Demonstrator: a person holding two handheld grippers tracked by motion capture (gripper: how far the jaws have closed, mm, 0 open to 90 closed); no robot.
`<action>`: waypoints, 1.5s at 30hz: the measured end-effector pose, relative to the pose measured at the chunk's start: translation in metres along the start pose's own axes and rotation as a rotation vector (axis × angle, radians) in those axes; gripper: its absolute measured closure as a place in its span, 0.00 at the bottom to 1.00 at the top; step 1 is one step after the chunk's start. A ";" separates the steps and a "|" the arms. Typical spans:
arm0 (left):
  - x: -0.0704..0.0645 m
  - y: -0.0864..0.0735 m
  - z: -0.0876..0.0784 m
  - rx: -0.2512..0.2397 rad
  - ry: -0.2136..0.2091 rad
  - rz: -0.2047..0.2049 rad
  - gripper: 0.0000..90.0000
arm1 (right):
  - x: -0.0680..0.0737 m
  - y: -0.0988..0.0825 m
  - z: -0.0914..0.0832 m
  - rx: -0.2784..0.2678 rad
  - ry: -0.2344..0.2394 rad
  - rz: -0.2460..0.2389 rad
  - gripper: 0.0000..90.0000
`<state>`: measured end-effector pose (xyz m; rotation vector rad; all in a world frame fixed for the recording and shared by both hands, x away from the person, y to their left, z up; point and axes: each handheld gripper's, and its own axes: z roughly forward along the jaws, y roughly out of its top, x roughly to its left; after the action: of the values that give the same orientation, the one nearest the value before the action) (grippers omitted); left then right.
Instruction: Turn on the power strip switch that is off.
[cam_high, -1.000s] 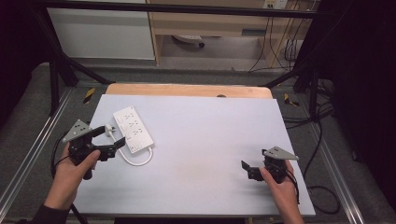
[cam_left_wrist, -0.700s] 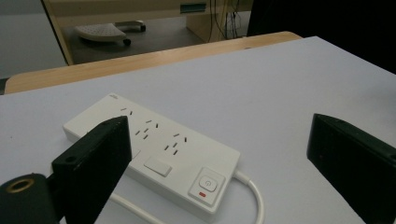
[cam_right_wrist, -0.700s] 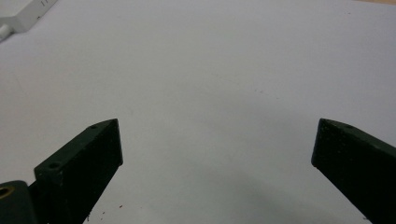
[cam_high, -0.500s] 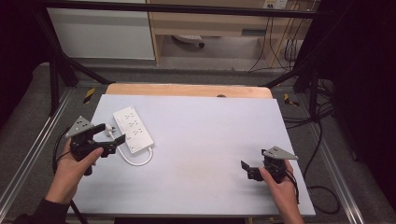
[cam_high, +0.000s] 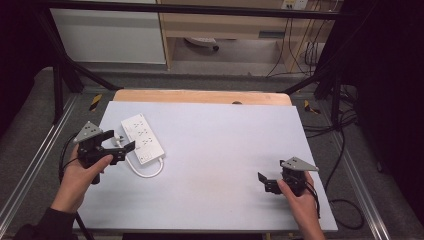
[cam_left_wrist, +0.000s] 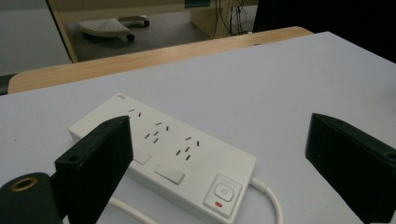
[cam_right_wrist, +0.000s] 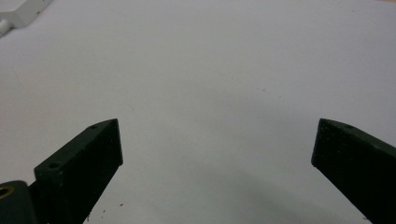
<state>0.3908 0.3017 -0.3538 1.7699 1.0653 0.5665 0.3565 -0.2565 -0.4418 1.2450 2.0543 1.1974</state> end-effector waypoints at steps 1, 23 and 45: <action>0.001 0.000 0.001 0.001 0.002 0.001 0.09 | 0.000 0.000 0.000 0.000 0.000 0.000 0.03; 0.006 0.001 0.014 0.006 0.019 -0.009 0.28 | -0.001 0.000 0.000 0.001 -0.001 0.002 0.03; 0.012 -0.004 0.033 0.052 0.055 0.038 0.63 | -0.001 0.000 0.000 -0.001 0.000 0.004 0.03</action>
<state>0.4207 0.2962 -0.3724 1.8326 1.0946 0.6189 0.3567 -0.2571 -0.4416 1.2496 2.0520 1.1998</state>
